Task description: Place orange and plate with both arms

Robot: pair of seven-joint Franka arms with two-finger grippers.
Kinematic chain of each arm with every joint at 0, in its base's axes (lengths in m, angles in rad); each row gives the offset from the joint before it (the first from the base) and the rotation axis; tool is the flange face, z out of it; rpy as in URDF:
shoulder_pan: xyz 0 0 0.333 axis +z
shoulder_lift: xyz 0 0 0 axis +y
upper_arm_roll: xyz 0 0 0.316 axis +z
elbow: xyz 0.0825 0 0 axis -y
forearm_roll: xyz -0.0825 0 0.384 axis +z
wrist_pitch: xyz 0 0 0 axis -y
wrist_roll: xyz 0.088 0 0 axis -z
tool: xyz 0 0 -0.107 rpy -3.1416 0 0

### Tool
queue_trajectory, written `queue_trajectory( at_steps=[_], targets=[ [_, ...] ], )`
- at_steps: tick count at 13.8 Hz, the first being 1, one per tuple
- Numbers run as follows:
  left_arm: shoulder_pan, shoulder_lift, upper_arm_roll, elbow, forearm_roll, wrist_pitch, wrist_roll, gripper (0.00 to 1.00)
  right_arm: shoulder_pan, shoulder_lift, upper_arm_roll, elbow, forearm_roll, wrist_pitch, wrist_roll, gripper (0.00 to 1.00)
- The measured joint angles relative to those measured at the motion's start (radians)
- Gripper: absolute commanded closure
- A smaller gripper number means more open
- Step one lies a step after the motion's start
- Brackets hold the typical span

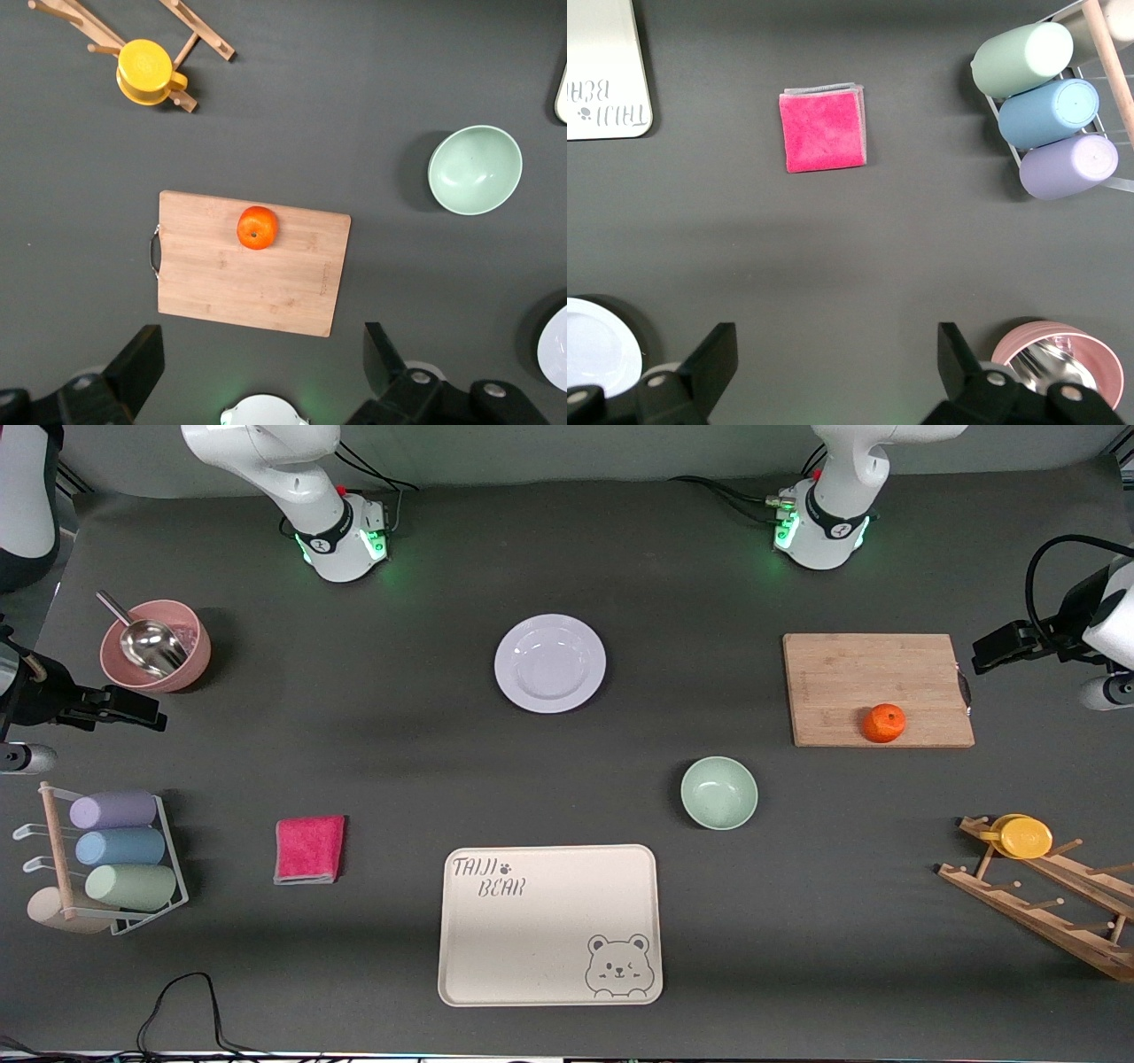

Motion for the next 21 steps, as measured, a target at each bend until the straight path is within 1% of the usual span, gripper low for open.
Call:
queue_trajectory(
  at_steps=[3, 5, 6, 8, 10, 12, 14, 18, 21],
  targets=[
    [0.001, 0.0, 0.011, 0.003, 0.009, -0.022, 0.022, 0.0, 0.0, -0.003, 0.0, -0.001, 0.0, -0.001, 0.0, 0.0],
    [0.008, 0.001, 0.019, 0.004, 0.032, -0.057, 0.048, 0.0, 0.002, -0.035, 0.002, -0.026, 0.0, -0.004, 0.012, 0.0],
    [0.021, 0.001, 0.025, 0.005, 0.037, -0.077, 0.071, 0.0, 0.011, -0.065, 0.004, -0.05, 0.0, -0.006, 0.037, 0.0],
    [0.086, 0.001, 0.036, 0.019, 0.043, -0.121, 0.163, 0.0, 0.061, -0.147, 0.008, -0.117, 0.0, -0.007, 0.106, 0.0],
    [0.177, -0.001, 0.046, 0.063, 0.045, -0.161, 0.274, 0.0, 0.126, -0.239, 0.012, -0.19, 0.0, -0.008, 0.19, 0.0],
    [0.225, -0.004, 0.053, 0.099, 0.045, -0.206, 0.325, 0.0, 0.178, -0.313, 0.016, -0.252, 0.0, -0.005, 0.247, 0.0],
    [0.227, -0.004, 0.049, 0.108, 0.045, -0.22, 0.326, 0.0, 0.214, -0.375, 0.017, -0.319, 0.0, 0.013, 0.288, 0.0],
    [0.227, 0.008, 0.045, 0.098, 0.046, -0.223, 0.326, 0.0, 0.294, -0.505, 0.02, -0.495, 0.0, 0.089, 0.37, 0.0],
    [0.227, 0.013, 0.044, 0.059, 0.044, -0.212, 0.326, 0.0, 0.318, -0.533, 0.023, -0.55, 0.014, 0.111, 0.382, 0.0]
  ],
)
